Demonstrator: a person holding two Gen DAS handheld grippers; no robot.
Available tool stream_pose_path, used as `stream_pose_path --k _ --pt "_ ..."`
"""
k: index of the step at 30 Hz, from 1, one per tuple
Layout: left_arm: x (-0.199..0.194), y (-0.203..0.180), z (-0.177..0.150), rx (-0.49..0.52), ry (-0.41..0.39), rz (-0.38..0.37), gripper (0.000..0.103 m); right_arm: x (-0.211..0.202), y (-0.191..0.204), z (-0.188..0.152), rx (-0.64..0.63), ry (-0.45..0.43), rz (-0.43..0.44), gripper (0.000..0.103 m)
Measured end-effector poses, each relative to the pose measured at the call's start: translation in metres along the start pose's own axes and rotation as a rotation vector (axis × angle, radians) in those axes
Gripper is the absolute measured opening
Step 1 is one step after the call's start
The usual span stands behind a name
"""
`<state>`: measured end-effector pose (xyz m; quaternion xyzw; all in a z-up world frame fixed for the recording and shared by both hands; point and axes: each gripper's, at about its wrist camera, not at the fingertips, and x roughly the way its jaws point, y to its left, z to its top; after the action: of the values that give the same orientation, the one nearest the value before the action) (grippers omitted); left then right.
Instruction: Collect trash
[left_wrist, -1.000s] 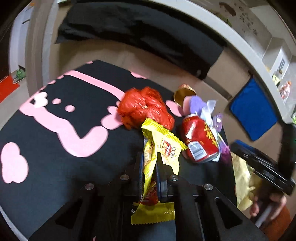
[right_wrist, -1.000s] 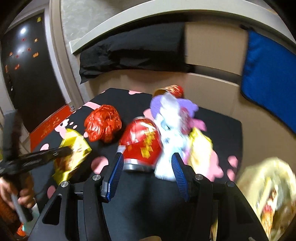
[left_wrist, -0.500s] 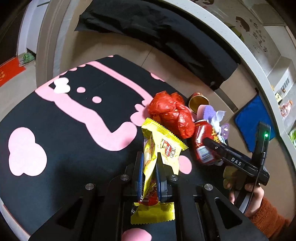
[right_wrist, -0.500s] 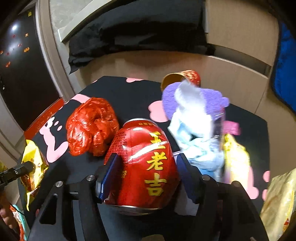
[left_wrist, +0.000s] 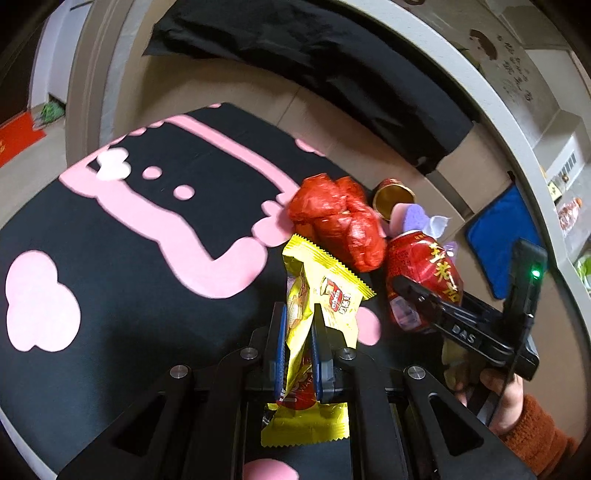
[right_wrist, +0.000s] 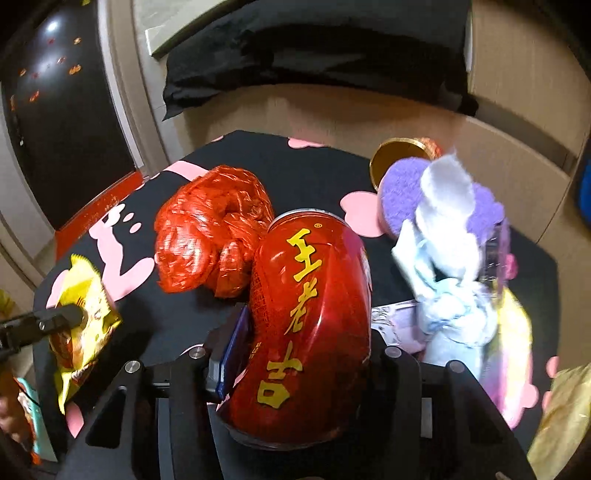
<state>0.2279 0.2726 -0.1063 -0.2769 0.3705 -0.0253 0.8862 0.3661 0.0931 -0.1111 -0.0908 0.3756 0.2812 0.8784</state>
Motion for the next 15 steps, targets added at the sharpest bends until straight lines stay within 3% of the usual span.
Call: stream_pose_path --k 15 --pt "-0.011 -0.085 -0.008 0.15 -0.023 -0.053 0.012 -0.12 -0.037 -0.034 0.071 -0.14 -0.101 0.047"
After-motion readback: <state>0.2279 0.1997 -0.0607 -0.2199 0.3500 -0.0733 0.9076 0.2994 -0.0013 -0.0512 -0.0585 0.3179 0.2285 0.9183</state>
